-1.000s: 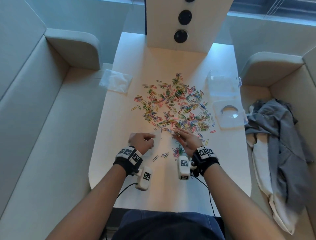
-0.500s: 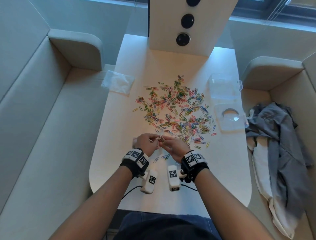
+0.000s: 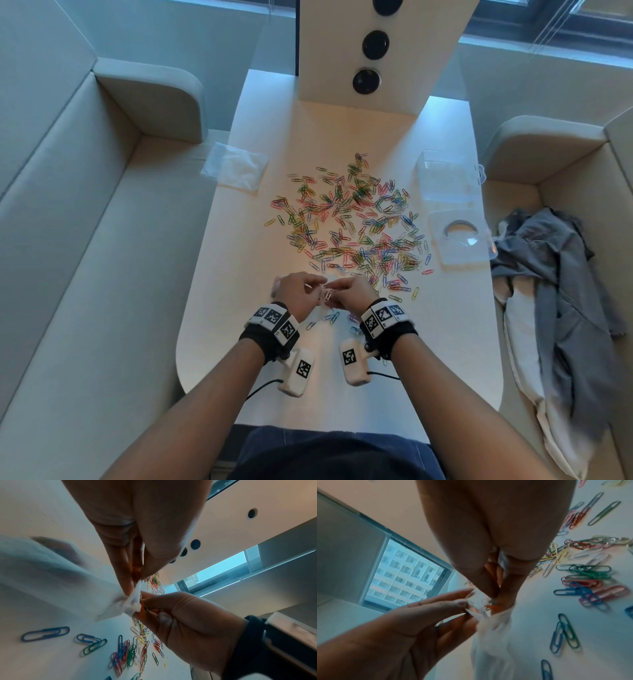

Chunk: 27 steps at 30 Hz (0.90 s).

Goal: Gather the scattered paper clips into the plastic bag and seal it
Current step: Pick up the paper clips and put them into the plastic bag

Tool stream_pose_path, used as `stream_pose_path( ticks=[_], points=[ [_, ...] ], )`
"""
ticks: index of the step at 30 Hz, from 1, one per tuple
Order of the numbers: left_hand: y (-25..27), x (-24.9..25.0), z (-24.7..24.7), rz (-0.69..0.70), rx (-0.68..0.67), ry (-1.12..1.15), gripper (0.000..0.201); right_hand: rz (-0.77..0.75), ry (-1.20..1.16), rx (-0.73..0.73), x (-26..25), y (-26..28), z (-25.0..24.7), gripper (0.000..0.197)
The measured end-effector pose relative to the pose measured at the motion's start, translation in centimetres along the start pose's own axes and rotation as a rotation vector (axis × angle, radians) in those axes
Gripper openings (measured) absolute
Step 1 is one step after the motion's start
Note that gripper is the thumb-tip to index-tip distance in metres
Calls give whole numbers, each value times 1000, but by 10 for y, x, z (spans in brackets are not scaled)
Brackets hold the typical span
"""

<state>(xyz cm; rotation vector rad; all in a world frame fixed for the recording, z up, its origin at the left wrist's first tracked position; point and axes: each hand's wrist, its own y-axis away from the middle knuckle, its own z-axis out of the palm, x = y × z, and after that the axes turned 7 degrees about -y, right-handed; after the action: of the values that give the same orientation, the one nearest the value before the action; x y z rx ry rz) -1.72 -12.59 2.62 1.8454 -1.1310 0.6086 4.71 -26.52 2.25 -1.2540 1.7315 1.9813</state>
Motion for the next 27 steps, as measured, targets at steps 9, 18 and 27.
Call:
stream_pose_path(
  ticks=[9, 18, 27],
  points=[
    [-6, -1, 2, 10, 7, -9, 15, 5, 123, 107, -7, -10, 3, 20],
    [2, 13, -7, 16, 26, 58, 24, -272, 477, 148, -16, 7, 3, 14],
    [-5, -7, -20, -106, 110, 205, 24, 38, 571, 215, 50, 32, -100, 106]
  ],
)
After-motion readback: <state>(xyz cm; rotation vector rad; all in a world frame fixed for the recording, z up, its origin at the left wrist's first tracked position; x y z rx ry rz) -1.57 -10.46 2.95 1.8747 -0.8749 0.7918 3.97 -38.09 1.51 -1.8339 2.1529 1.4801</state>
